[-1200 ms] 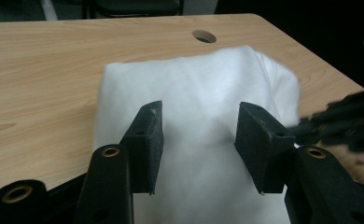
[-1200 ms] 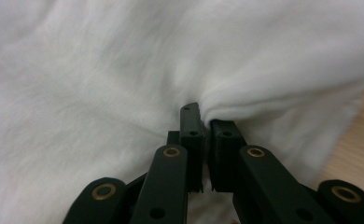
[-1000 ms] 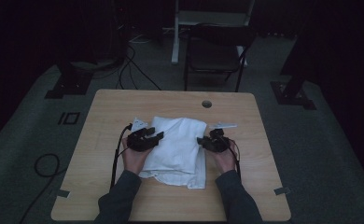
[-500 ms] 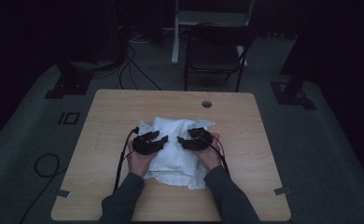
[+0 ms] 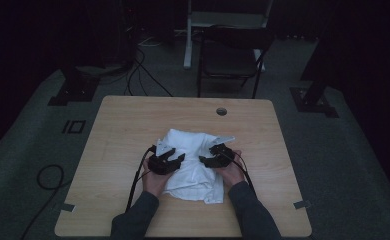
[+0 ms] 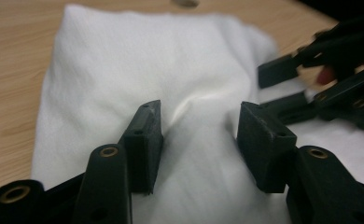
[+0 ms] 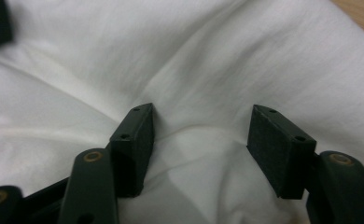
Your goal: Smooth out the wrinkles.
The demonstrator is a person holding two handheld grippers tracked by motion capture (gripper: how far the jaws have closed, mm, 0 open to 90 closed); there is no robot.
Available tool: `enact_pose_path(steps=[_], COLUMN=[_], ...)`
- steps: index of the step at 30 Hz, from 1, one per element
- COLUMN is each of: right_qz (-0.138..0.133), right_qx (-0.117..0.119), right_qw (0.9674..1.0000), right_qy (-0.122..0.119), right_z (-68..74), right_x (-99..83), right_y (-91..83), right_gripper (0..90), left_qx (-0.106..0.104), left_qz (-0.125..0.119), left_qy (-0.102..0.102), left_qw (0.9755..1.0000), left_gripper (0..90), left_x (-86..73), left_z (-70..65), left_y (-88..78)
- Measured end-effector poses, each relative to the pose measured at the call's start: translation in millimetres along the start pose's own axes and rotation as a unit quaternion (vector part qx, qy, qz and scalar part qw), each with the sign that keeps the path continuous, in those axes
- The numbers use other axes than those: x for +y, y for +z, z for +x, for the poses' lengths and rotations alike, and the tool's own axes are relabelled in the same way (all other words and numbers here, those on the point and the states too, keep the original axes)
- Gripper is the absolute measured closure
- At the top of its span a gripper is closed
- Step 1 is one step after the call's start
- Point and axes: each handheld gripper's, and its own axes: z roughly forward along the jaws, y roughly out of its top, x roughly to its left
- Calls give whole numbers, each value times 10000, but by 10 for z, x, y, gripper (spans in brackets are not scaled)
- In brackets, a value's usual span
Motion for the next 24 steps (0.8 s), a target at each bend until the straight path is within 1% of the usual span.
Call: enact_pose_path(steps=[1,3,4,5,6,7,8,9,10,11,12,13,14,15,16,17,18,19,21,22,24], right_qz=[5,48,9,-74,-207,-372,-510,-610,-615,-615,-581,-426,-233,-41,59,147,150,126,180,181,212], right_qx=[-23,-99,-161,-166,-123,17,203,352,453,453,604,667,580,505,519,457,458,476,434,420,344], right_qw=[10000,9999,9998,9997,9996,9991,9982,9968,9960,9960,9953,9949,9951,9953,9954,9959,9961,9962,9963,9961,9965], right_qy=[-36,-78,-108,-131,-117,-188,-257,-390,-460,-460,-483,-621,-767,-830,-801,-761,-738,-713,-726,-753,-729], right_z=[-5,-21,-25,-24,-9,14,53,105,134,134,172,221,254,265,256,231,224,210,191,176,151], right_x=[-8,-12,-6,5,22,39,54,61,58,58,43,6,-38,-90,-145,-229,-248,-265,-282,-289,-289], right_y=[-28,-97,-148,-208,-278,-347,-406,-458,-478,-478,-481,-451,-408,-353,-307,-266,-270,-282,-310,-315,-294], right_gripper=[367,339,332,303,280,261,231,213,206,206,195,193,198,206,220,227,231,234,241,248,249], left_qx=[-30,-12,-5,-30,-112,-151,-144,-172,-221,-221,-198,-201,-226,-255,-216,-200,-202,-216,-196,-203,-230], left_qz=[-57,-223,-297,-371,-397,-363,-277,-245,-207,-207,-197,-213,-238,-269,-233,-243,-201,-92,21,56,86], left_qy=[-30,-76,-88,-128,-192,-245,-255,-254,-252,-252,-201,-215,-233,-239,-120,-58,-16,-5,61,68,88], left_qw=[10000,9997,9995,9992,9990,9989,9992,9992,9992,9992,9994,9993,9992,9990,9994,9995,9996,9997,9998,9998,9997], left_gripper=[482,456,455,455,456,457,457,457,456,453,453,451,451,450,450,451,451,451,449,448,448], left_x=[16,50,64,71,72,64,39,14,-27,-27,-80,-119,-153,-186,-261,-295,-339,-388,-440,-450,-440], left_z=[13,44,65,87,110,124,122,117,108,108,91,79,76,70,52,46,44,48,54,60,65], left_y=[-51,-174,-237,-294,-335,-356,-365,-363,-358,-358,-358,-367,-392,-423,-500,-529,-557,-572,-576,-572,-551])
